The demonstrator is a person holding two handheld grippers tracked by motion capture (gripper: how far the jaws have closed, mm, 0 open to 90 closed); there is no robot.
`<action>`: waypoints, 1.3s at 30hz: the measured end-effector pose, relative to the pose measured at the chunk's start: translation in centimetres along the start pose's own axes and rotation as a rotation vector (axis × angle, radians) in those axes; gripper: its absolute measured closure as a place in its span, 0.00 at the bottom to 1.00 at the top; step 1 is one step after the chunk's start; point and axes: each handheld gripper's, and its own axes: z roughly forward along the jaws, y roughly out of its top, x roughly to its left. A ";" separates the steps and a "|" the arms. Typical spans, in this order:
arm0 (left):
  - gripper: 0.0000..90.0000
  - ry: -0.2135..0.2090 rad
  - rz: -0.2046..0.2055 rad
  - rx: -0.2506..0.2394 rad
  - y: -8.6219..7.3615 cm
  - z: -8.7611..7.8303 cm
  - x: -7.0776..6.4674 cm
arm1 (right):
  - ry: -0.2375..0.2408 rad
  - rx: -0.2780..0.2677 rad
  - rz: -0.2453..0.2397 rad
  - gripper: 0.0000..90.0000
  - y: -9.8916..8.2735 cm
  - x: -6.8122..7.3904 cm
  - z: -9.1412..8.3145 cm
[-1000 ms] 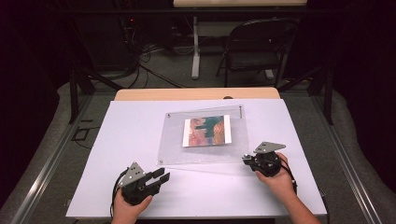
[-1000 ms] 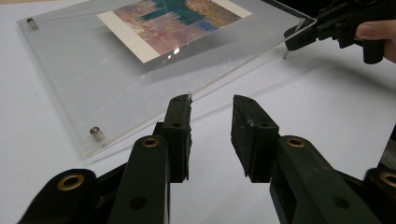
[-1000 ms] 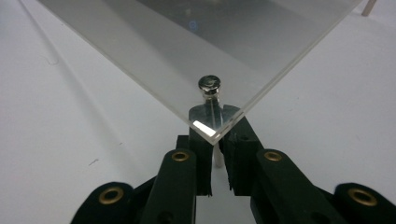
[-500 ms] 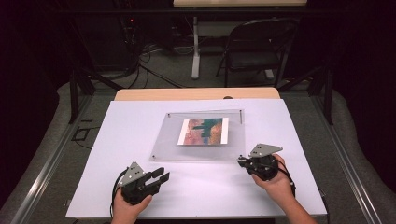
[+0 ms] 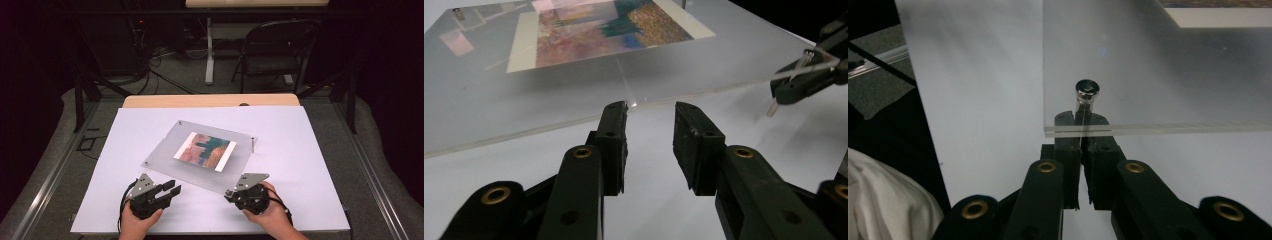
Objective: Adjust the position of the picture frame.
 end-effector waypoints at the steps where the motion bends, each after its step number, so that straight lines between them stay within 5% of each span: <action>1: 0.73 0.000 0.000 0.000 0.0 0.0 0.0 | 0.009 0.004 -0.010 0.96 0.2 0.3 0.4; 12: 0.71 0.025 0.010 0.000 -0.1 -0.5 0.2 | 0.020 0.023 -0.046 0.95 1.8 1.6 4.3; 25: 0.67 0.019 0.012 0.024 -0.3 -0.7 -0.2 | 0.037 0.000 -0.038 0.94 2.7 1.9 6.0; 32: 0.65 -0.011 -0.020 0.057 -0.7 -0.9 -1.1 | 0.048 -0.014 -0.007 0.82 1.2 0.9 3.7; 39: 0.64 -0.044 -0.017 0.109 -1.1 0.3 -2.5 | -0.097 -0.079 0.064 0.75 -0.8 -3.1 -0.3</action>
